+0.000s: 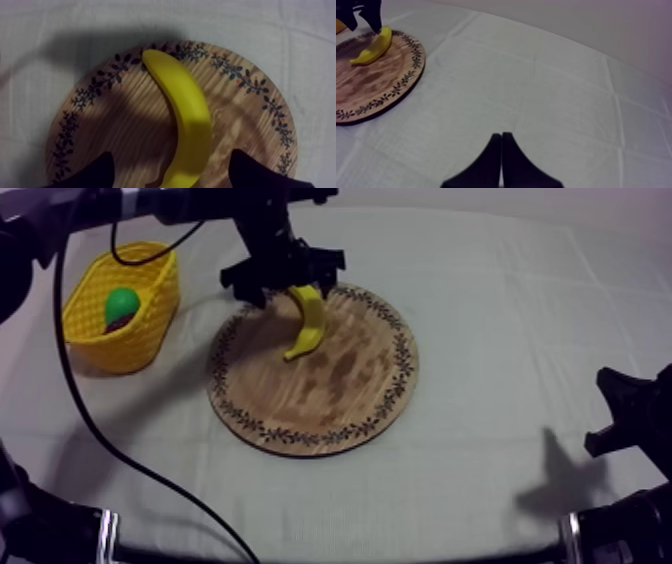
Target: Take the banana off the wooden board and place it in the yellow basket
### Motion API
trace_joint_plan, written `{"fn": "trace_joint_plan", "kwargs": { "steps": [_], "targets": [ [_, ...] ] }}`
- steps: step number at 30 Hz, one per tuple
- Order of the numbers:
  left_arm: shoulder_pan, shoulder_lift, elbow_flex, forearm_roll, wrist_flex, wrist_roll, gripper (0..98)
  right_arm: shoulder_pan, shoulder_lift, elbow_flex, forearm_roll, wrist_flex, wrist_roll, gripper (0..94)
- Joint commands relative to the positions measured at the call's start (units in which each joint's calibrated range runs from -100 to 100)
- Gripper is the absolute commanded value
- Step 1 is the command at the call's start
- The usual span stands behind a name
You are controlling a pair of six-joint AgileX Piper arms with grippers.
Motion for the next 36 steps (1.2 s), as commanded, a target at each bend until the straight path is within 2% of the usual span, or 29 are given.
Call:
{"fn": "trace_joint_plan", "kwargs": {
  "steps": [1,10,26,29,33,36],
  "targets": [
    [0.1,1.7,-1.0,0.26,0.0,0.3,84.0,0.0,0.0,0.0,0.0,-0.1,0.0,0.3],
    [0.8,9.0,-7.6,0.99,0.5,1.3,83.5,0.0,0.0,0.0,0.0,-0.1,0.0,0.3],
    [0.2,17.2,-16.4,0.52,0.7,2.7,80.8,0.0,0.0,0.0,0.0,-0.1,0.0,0.3],
    [0.1,17.8,-17.0,0.36,0.7,2.8,74.5,0.0,0.0,0.0,0.0,-0.1,0.0,0.3],
    [-0.1,18.0,-17.3,0.17,0.7,2.4,53.7,0.0,0.0,0.0,0.0,-0.1,0.0,0.3],
    [-0.1,18.1,-17.4,0.08,0.7,2.0,44.8,0.0,0.0,0.0,0.0,-0.1,0.0,0.3]
  ]
}}
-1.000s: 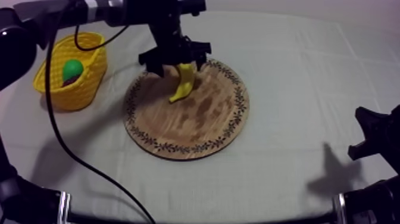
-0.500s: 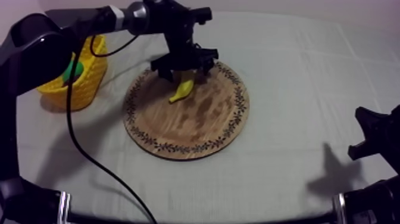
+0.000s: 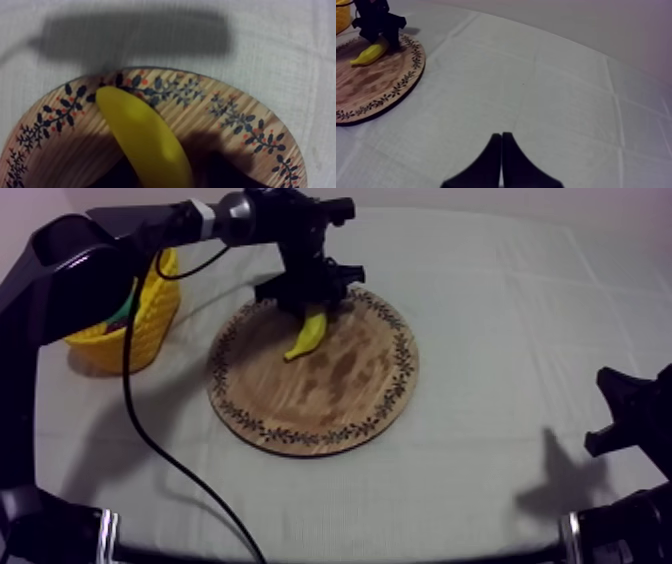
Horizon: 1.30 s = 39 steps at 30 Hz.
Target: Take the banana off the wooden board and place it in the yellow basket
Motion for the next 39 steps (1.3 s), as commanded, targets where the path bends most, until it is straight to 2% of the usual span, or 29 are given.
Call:
{"fn": "trace_joint_plan", "kwargs": {
  "steps": [1,15,22,29,39],
  "targets": [
    [0.0,0.0,0.1,0.11,-0.1,-0.1,43.3,0.0,0.0,0.0,0.0,0.0,0.0,0.3],
    [-0.6,-5.0,3.2,-0.32,-0.5,-2.4,23.8,0.0,0.0,0.0,0.0,0.0,0.0,0.3],
    [-1.5,-15.5,9.4,-0.21,-0.6,-4.3,21.7,0.0,0.0,0.0,0.0,0.0,0.0,0.3],
    [-3.2,-31.3,19.9,-0.73,0.3,-7.6,21.0,0.0,0.0,0.0,0.0,0.0,0.0,0.3],
    [-9.0,-54.7,36.6,-0.61,2.4,-13.5,20.2,0.0,0.0,0.0,0.0,0.0,0.0,0.3]
  ]
}}
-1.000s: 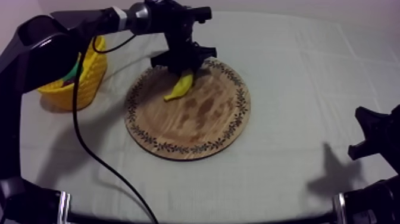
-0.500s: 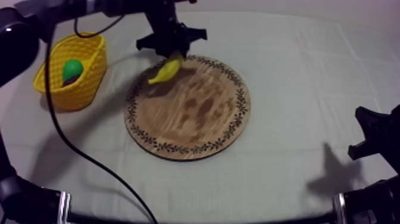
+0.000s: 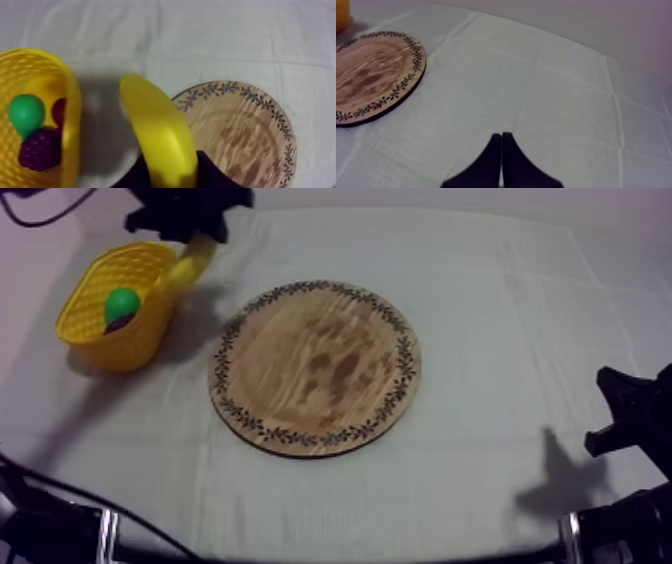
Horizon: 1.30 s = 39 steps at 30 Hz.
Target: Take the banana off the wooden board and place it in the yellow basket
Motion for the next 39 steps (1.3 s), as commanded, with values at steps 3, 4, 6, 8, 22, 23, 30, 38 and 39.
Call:
{"fn": "trace_joint_plan", "kwargs": {
  "steps": [3,4,6,8,22,23,30,38,39],
  "targets": [
    [-3.5,-13.8,8.8,0.08,0.1,-3.6,19.9,0.0,0.0,0.0,0.0,0.0,0.0,0.3],
    [-4.1,-15.7,10.0,0.01,0.2,-4.3,19.8,0.0,0.0,0.0,0.0,0.0,0.0,0.3],
    [-5.4,-18.9,11.7,-0.17,0.5,-5.6,19.7,0.0,0.0,0.0,0.0,0.0,0.0,0.3],
    [-6.5,-21.4,12.3,-0.55,1.2,-6.6,19.6,0.0,0.0,0.0,0.0,0.0,0.0,0.3],
    [-12.9,-21.1,3.4,-2.1,3.3,-10.1,19.2,0.0,0.0,0.0,0.0,0.0,0.0,0.3],
    [-13.3,-20.6,3.0,-2.12,3.2,-10.1,19.1,0.0,0.0,0.0,0.0,0.0,0.0,0.3],
    [-16.0,-17.3,3.0,-2.6,-0.4,-10.2,18.6,0.0,0.0,0.0,0.0,0.0,0.0,0.3],
    [-17.1,-12.3,8.3,-3.57,-6.4,-9.2,17.9,0.0,0.0,0.0,0.0,0.0,0.0,0.3],
    [-17.1,-11.5,8.8,-3.65,-7.0,-9.1,17.9,0.0,0.0,0.0,0.0,0.0,0.0,0.3]
  ]
}}
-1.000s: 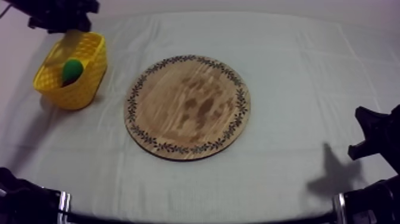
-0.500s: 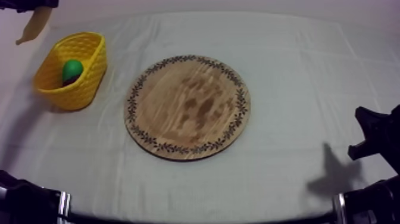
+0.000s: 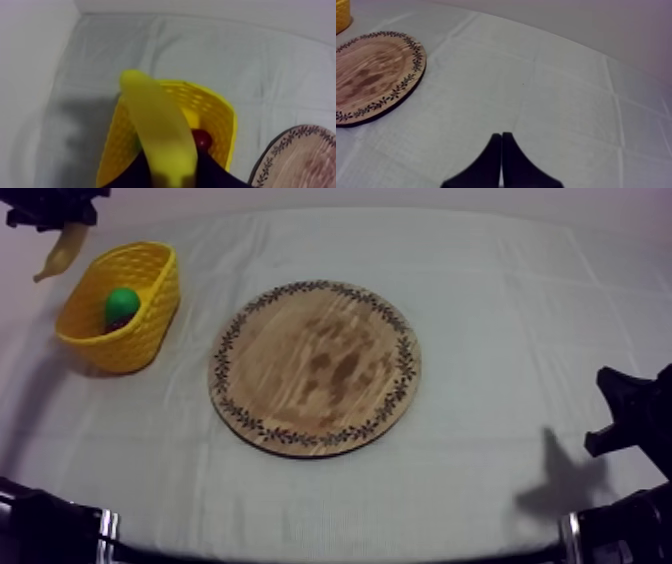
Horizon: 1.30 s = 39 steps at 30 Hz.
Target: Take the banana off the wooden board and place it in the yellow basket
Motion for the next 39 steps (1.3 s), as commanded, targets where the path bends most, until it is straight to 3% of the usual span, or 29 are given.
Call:
{"fn": "trace_joint_plan", "kwargs": {
  "steps": [1,16,34,36,39],
  "targets": [
    [0.0,1.7,0.9,-0.07,-1.1,0.3,17.8,0.0,0.0,0.0,0.0,0.0,0.0,0.3],
    [-0.9,13.3,0.9,-0.2,-8.0,1.6,17.1,0.0,0.0,0.0,0.0,0.0,0.0,0.3],
    [-2.0,18.4,-0.1,-0.5,-8.6,1.4,18.0,0.0,0.0,0.0,0.0,0.0,0.0,0.3],
    [-2.1,18.5,-0.3,-0.65,-8.6,1.5,24.5,0.0,0.0,0.0,0.0,0.0,0.0,0.3],
    [-2.3,18.7,-0.4,-0.96,-8.6,2.4,49.3,0.0,0.0,0.0,0.0,0.0,0.0,0.3]
  ]
}}
